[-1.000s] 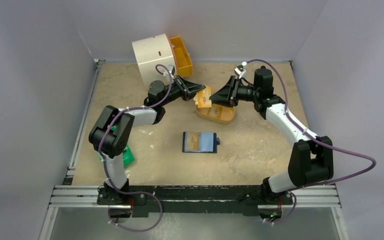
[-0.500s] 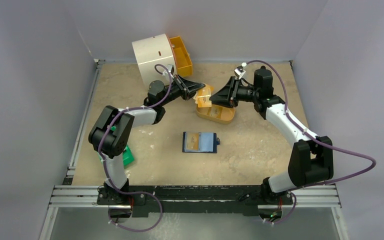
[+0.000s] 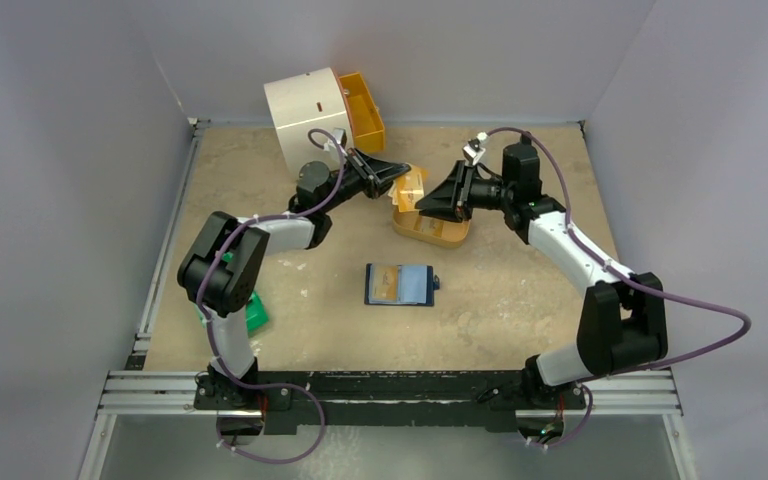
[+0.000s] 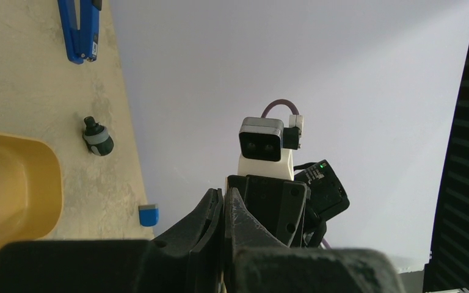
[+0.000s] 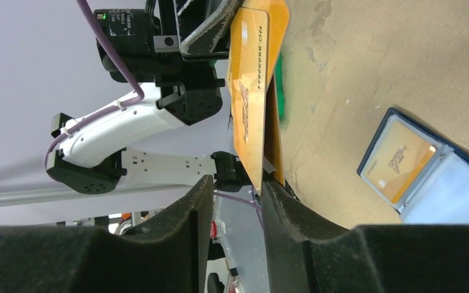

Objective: Put the credit cards into the card holder
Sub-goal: Pick up the credit card from the storage box.

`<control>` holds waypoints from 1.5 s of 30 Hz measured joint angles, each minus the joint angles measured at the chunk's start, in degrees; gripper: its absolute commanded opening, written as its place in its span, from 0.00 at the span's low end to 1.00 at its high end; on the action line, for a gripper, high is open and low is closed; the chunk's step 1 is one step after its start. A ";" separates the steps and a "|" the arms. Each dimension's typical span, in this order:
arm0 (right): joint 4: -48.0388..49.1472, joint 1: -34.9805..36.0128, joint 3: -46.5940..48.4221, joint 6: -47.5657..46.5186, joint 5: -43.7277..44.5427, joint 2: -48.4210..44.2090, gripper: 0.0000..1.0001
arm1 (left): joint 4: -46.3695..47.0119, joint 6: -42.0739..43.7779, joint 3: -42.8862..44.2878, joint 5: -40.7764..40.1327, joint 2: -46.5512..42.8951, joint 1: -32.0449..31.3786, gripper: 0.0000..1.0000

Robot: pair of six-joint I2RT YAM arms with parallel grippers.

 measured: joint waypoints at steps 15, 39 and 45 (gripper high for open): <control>4.20 0.02 -1.44 4.31 0.50 -1.36 0.08 | 0.00 0.09 0.09 -0.83 -0.07 -0.79 0.00; 1.60 -2.14 -6.93 0.94 4.57 -10.56 0.00 | 3.26 -2.49 0.09 4.07 -0.07 -1.25 0.00; -1.33 -3.26 -6.99 -0.94 4.35 -11.91 0.00 | 3.41 -2.49 0.09 2.40 0.17 -0.39 0.00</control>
